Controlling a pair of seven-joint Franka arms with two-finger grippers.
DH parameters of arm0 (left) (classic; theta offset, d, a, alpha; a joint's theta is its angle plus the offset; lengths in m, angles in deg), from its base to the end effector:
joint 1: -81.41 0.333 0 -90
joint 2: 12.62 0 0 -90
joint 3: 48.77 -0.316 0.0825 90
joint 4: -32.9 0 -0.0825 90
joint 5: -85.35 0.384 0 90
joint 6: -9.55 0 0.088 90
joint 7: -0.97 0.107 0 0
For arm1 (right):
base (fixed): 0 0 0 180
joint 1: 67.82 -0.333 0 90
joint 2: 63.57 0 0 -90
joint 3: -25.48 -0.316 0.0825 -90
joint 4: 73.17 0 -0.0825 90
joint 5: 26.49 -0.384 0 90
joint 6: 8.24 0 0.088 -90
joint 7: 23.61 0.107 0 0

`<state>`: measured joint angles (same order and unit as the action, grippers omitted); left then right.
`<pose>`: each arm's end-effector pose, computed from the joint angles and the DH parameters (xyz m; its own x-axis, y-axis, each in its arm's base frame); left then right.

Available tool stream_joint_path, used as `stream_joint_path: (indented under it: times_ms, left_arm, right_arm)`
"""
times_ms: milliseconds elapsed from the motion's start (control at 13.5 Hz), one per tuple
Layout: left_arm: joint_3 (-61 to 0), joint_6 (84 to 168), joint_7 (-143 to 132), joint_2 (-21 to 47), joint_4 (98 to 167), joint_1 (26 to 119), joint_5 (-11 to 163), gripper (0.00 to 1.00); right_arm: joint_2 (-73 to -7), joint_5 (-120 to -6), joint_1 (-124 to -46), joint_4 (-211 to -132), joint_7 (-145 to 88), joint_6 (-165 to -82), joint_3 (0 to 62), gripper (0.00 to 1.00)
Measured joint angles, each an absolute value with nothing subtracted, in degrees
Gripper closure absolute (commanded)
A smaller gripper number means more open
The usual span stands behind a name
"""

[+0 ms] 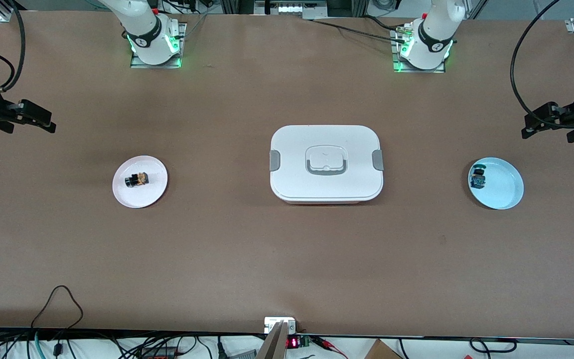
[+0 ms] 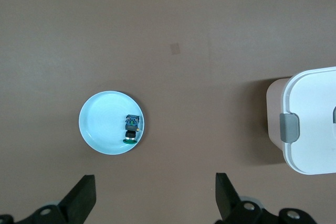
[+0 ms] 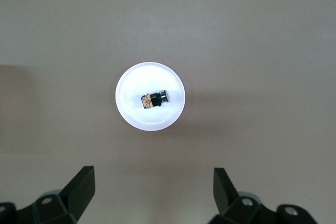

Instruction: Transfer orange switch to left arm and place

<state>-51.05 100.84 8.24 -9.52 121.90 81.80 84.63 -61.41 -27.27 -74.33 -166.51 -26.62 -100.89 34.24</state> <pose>0.5722 0.0247 0.6042 0.9967 -0.0799 -0.0127 -0.0798 -0.9967 0.0121 0.5666 -0.0194 0.5800 0.9987 0.0125 -0.0488 0.0120 -0.9999 -0.0104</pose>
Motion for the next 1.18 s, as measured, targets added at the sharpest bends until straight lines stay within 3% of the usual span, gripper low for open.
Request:
stream_joint_path:
  times_ms: [1181]
  left_arm:
    - [-51.12, 100.78, 8.24, -9.04, 121.9, 82.74, 84.63, 0.0]
  right_arm:
    - [-52.91, -26.44, -75.13, -166.48, -26.64, -105.64, 34.25, 0.0]
